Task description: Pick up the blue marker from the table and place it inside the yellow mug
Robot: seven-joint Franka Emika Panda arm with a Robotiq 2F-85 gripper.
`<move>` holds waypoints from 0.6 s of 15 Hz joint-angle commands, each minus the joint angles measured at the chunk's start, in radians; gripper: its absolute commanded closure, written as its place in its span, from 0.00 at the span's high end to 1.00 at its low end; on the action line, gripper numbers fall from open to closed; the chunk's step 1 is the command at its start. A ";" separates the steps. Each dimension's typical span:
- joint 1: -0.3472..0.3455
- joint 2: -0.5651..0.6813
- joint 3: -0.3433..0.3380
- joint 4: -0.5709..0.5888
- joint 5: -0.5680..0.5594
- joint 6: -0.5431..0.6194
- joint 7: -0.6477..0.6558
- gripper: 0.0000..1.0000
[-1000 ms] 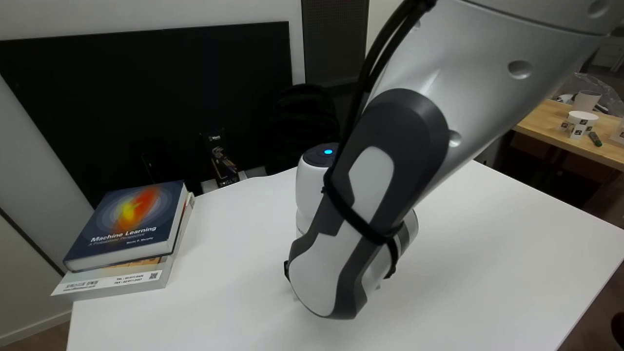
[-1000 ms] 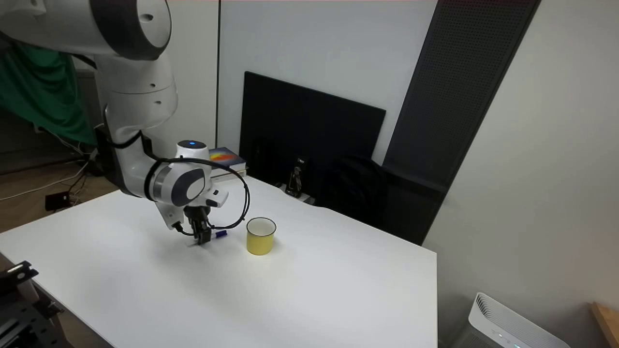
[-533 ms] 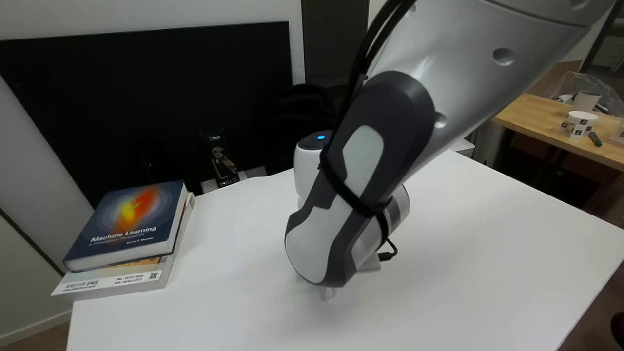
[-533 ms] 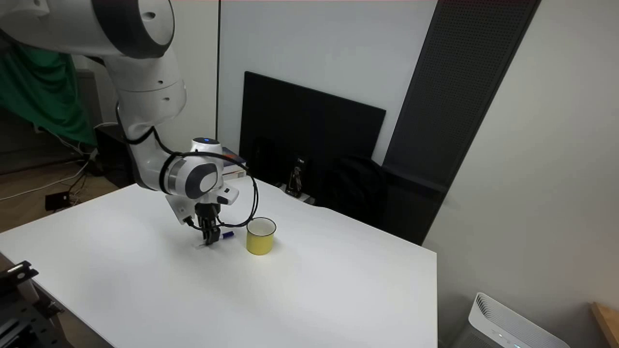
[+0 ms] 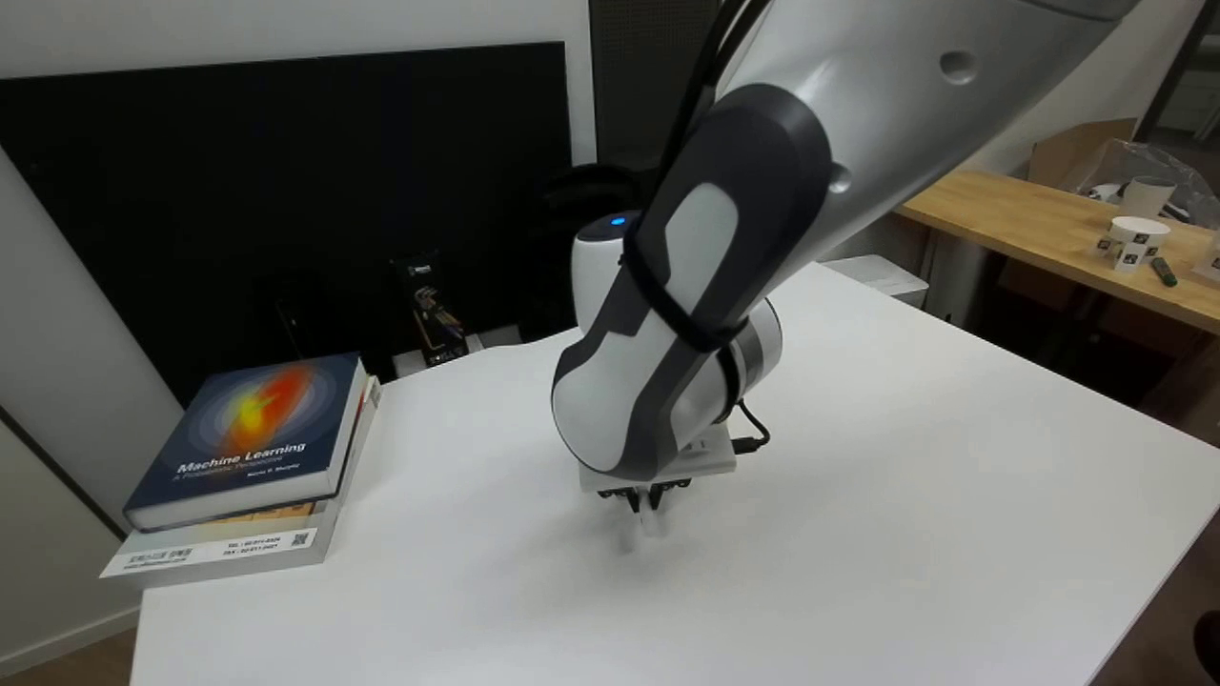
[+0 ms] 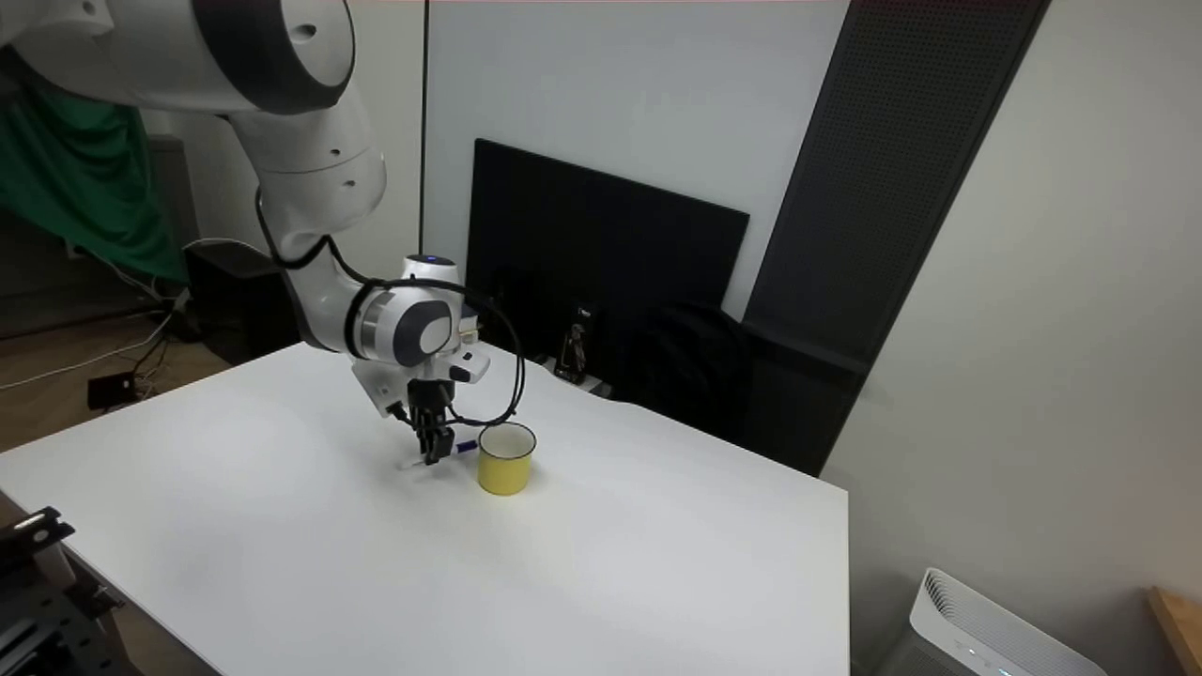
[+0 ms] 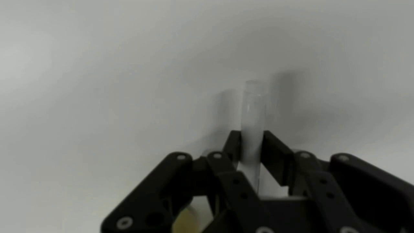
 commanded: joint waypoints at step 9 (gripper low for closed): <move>0.002 -0.055 -0.009 0.138 -0.079 -0.192 0.074 0.06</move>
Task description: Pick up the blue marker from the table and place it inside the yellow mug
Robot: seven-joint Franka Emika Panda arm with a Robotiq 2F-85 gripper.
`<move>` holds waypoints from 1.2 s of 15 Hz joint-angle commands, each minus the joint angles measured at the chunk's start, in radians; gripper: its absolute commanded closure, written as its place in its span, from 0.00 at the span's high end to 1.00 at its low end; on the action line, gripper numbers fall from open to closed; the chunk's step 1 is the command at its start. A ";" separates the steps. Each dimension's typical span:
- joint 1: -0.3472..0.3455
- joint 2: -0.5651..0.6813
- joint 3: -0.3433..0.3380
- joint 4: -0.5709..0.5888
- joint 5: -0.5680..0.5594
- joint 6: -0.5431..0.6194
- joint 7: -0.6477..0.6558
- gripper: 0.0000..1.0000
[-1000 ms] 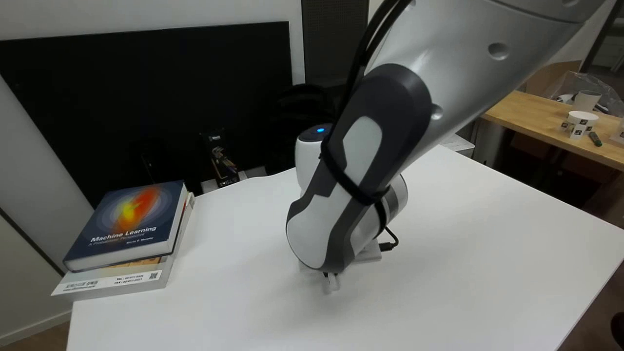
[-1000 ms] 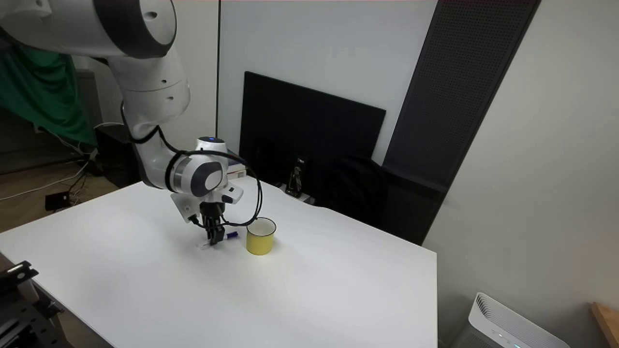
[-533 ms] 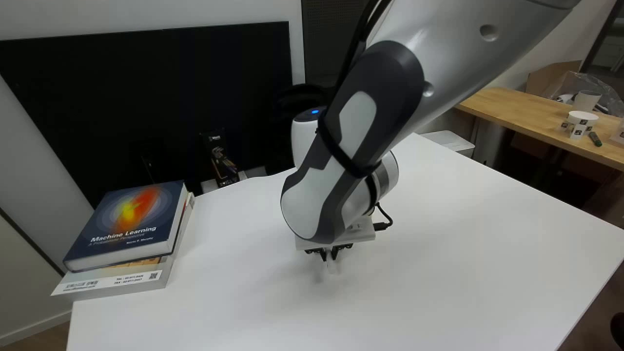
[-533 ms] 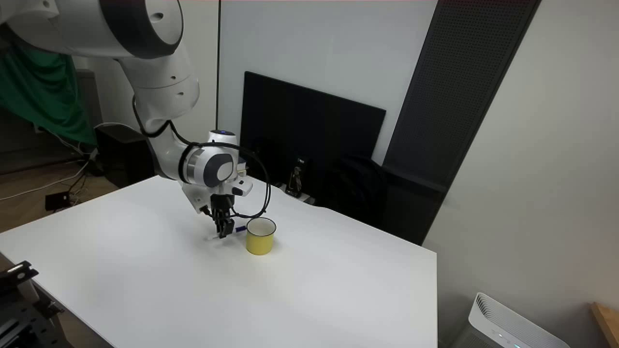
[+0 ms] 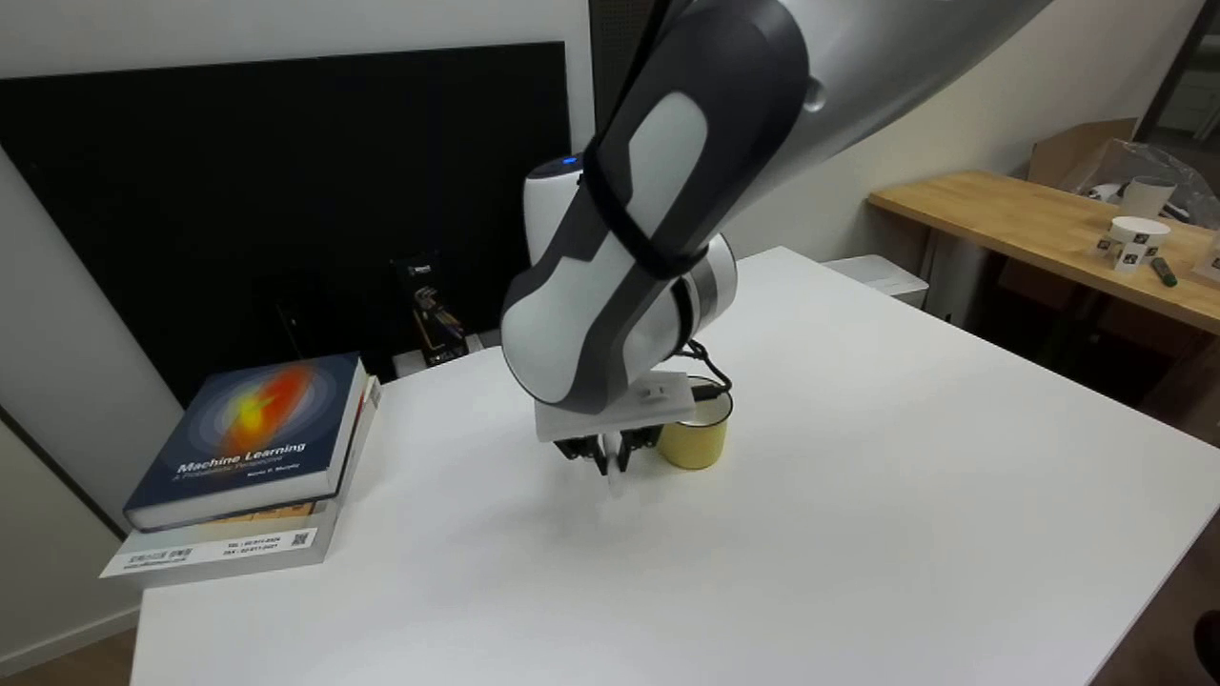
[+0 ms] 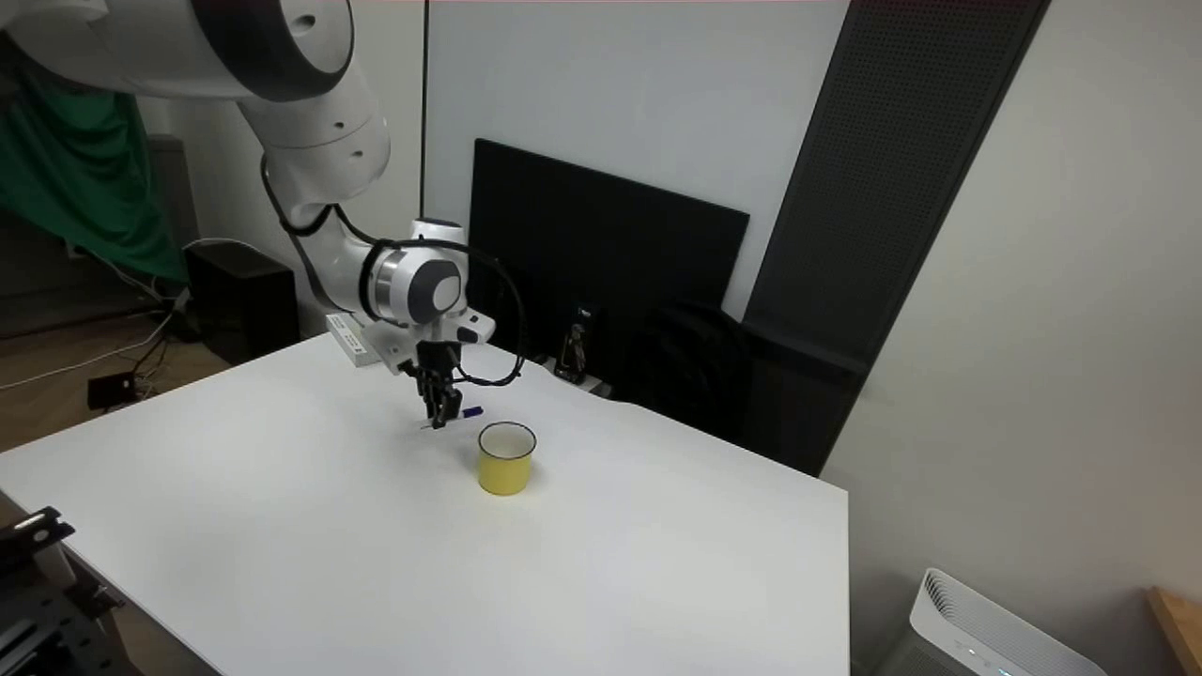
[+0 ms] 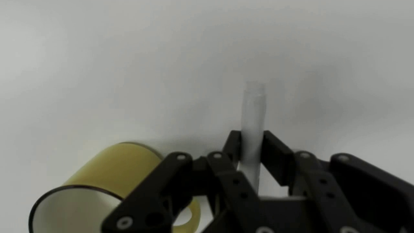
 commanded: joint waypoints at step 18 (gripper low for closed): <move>-0.243 -0.201 0.095 -0.092 0.069 -0.297 -0.023 0.06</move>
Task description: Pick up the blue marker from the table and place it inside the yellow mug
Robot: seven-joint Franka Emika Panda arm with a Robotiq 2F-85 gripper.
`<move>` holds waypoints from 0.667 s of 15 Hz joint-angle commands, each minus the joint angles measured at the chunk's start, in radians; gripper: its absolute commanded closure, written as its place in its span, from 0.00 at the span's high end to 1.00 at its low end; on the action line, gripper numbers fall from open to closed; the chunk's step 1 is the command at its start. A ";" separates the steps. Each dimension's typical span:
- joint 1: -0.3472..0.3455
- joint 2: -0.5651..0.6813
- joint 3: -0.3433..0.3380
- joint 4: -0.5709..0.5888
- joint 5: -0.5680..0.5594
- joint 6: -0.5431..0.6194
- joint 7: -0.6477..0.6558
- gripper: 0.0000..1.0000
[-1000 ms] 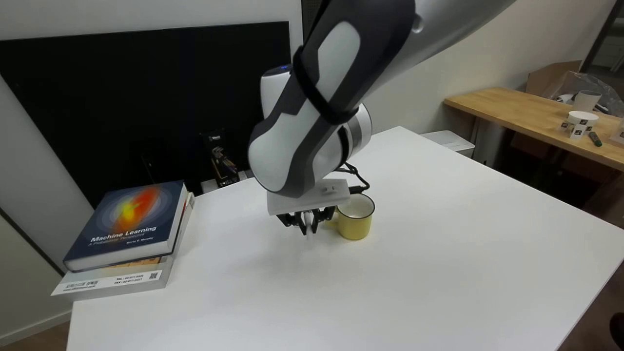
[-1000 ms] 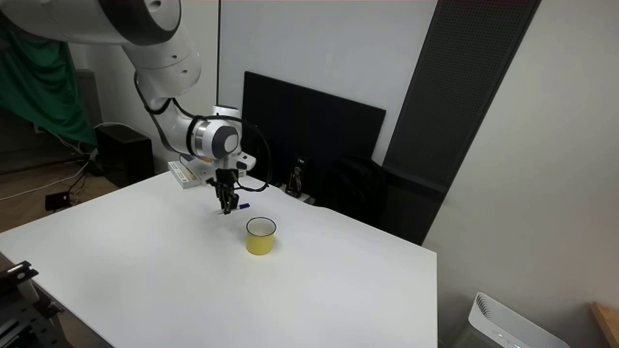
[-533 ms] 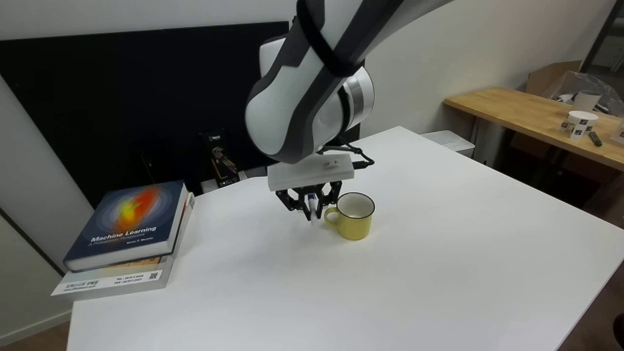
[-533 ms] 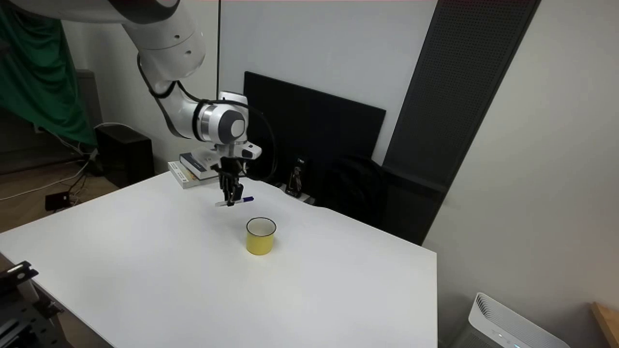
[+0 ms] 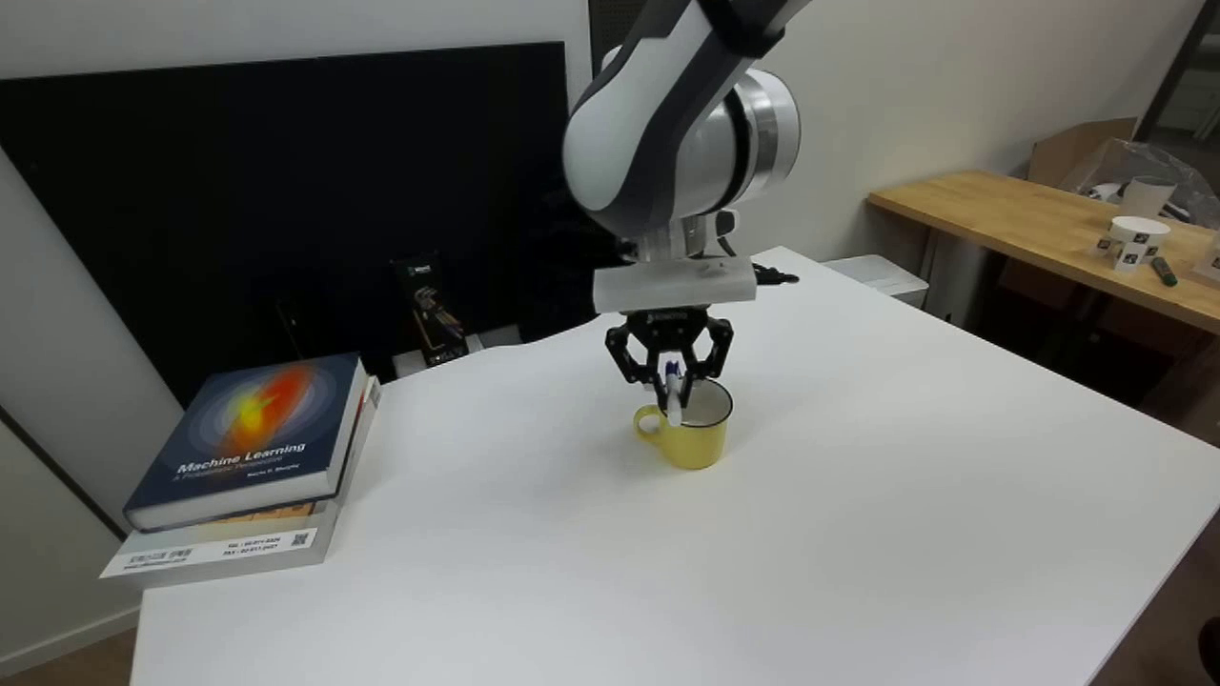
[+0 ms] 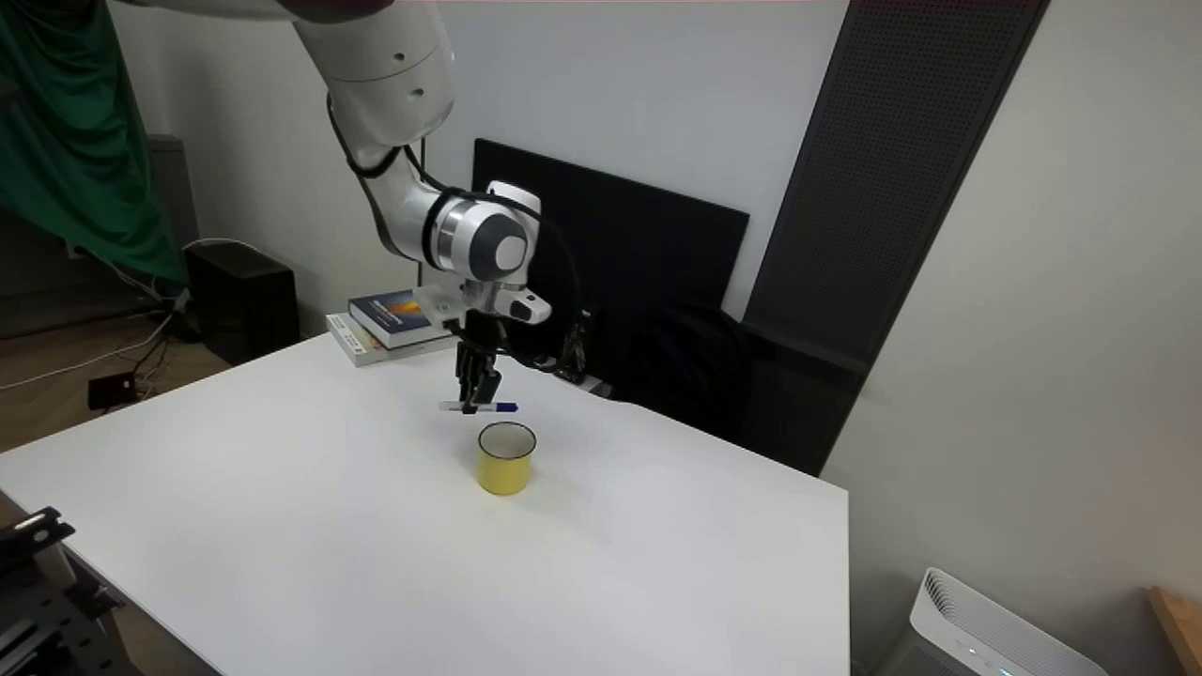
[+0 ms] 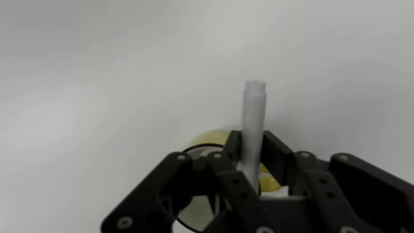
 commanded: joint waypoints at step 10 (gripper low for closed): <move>-0.190 0.038 0.111 0.002 0.233 -0.070 -0.077 0.06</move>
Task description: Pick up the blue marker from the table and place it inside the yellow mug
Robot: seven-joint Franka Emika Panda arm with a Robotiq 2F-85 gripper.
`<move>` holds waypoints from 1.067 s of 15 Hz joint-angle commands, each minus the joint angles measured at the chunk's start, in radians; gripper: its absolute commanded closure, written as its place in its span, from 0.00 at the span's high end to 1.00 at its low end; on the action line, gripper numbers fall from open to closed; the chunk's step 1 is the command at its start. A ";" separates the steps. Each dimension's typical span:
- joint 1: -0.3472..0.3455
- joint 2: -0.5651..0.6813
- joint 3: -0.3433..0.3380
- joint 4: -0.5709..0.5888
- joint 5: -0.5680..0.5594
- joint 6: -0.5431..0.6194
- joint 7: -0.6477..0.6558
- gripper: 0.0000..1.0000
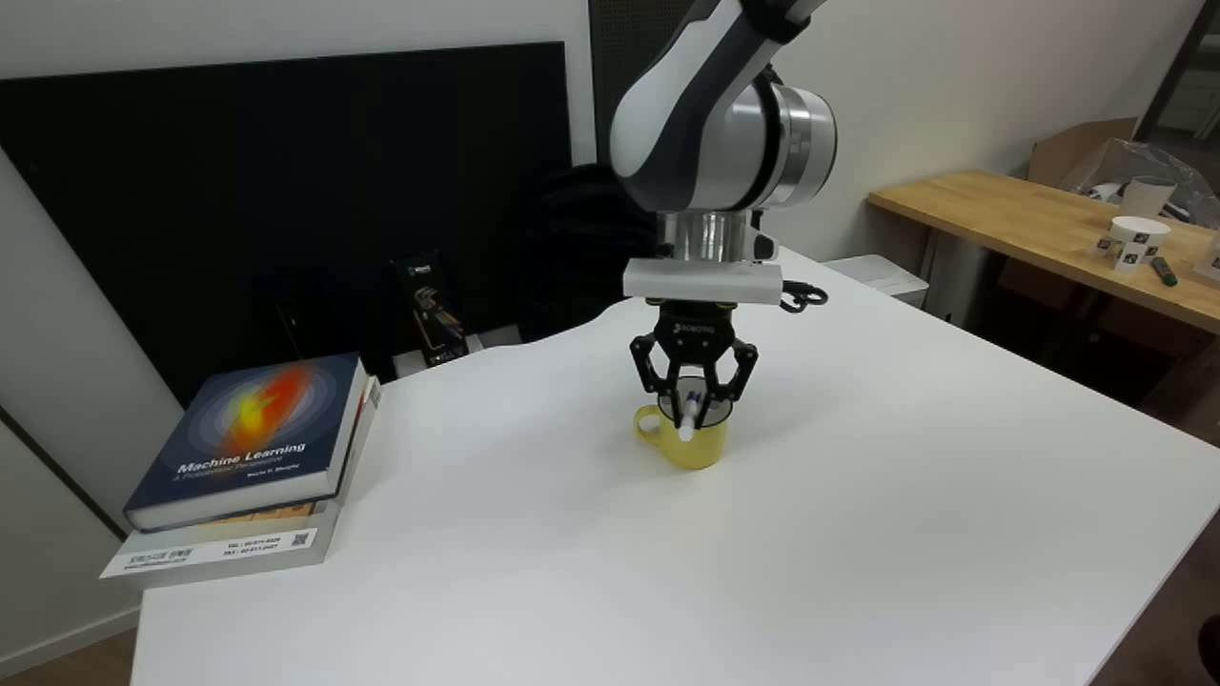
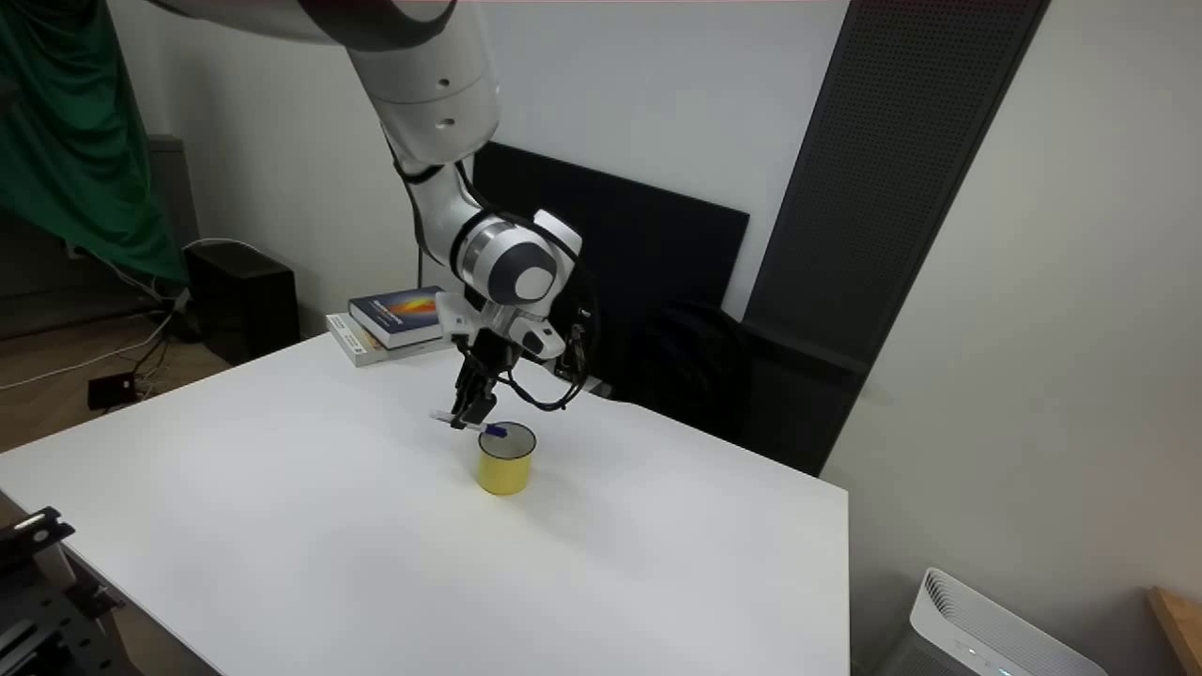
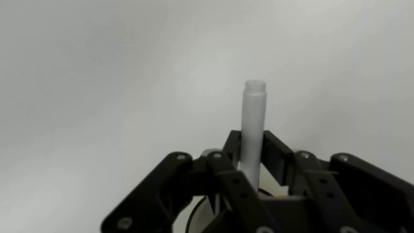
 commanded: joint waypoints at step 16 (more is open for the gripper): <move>-0.185 0.126 0.095 0.036 0.332 0.138 -0.276 0.48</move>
